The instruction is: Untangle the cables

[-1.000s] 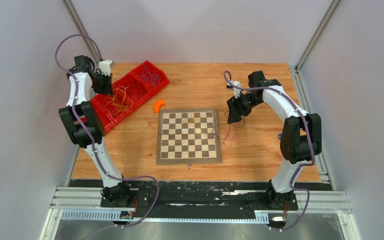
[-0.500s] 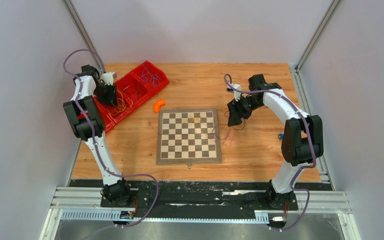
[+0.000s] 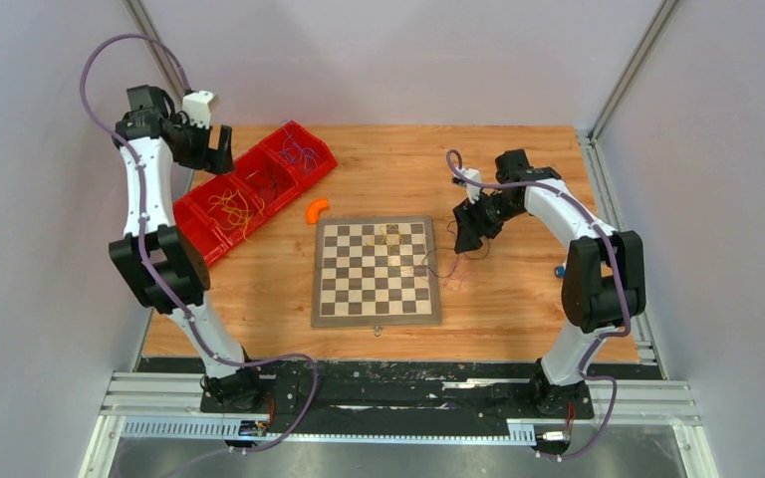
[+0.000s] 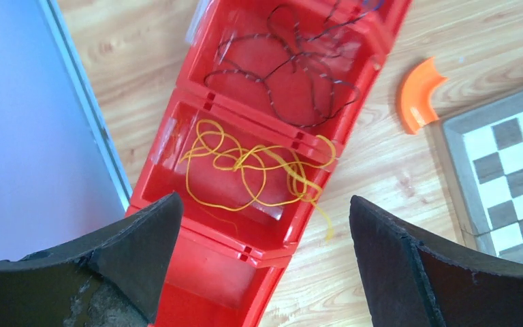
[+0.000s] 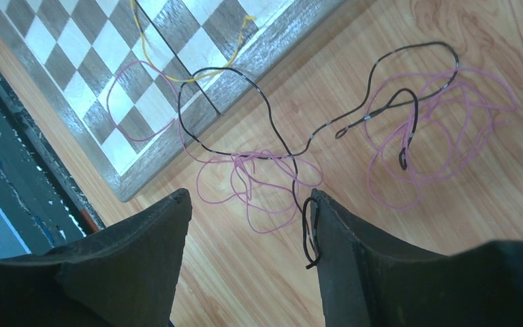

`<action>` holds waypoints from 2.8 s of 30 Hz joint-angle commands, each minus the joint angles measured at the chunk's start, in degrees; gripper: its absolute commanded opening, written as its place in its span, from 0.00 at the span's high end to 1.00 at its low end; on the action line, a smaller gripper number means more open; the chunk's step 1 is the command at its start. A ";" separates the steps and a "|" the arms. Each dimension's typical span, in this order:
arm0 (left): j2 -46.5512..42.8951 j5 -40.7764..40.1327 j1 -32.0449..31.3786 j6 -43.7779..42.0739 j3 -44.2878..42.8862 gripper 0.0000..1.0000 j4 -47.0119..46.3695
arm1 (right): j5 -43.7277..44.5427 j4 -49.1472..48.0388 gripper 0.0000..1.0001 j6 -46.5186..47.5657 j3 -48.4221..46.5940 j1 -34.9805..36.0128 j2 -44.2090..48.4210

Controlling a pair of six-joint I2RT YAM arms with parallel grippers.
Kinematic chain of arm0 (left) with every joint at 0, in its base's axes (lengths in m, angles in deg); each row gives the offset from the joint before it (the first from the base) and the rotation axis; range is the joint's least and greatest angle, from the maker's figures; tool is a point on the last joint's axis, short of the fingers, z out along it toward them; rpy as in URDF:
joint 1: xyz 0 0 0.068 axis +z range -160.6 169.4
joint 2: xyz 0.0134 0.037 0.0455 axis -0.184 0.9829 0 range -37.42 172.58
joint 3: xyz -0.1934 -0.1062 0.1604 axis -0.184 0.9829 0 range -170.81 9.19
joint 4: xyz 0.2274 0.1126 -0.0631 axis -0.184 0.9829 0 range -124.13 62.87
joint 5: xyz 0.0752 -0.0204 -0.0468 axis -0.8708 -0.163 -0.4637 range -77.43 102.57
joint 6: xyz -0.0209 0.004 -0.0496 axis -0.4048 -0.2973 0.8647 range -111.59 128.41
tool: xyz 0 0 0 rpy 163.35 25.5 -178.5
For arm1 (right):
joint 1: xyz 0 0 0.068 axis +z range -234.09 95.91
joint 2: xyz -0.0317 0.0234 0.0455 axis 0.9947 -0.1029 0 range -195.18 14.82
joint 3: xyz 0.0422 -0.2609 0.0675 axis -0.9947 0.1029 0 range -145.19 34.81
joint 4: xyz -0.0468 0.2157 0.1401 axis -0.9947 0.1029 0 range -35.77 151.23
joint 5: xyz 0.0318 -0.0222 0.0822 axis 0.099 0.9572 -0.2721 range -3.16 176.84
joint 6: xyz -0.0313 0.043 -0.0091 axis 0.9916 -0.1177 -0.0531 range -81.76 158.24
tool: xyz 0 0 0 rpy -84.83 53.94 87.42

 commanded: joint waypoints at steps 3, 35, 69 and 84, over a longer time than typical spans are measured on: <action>-13.29 3.35 -7.94 -2.90 10.36 0.00 -7.17 | 6.78 -3.87 0.35 -2.98 2.63 -0.13 1.89; -16.54 16.83 -29.03 6.87 26.89 0.00 -26.10 | 12.80 -7.96 0.44 -3.16 -8.47 -3.39 -9.63; -20.57 37.72 -31.38 25.77 19.21 0.00 -52.80 | -10.59 -12.34 1.00 -14.79 -28.50 5.98 9.03; -23.42 40.05 -39.44 14.66 23.96 0.00 -52.01 | -14.39 -19.90 1.00 -21.39 -31.18 16.39 9.46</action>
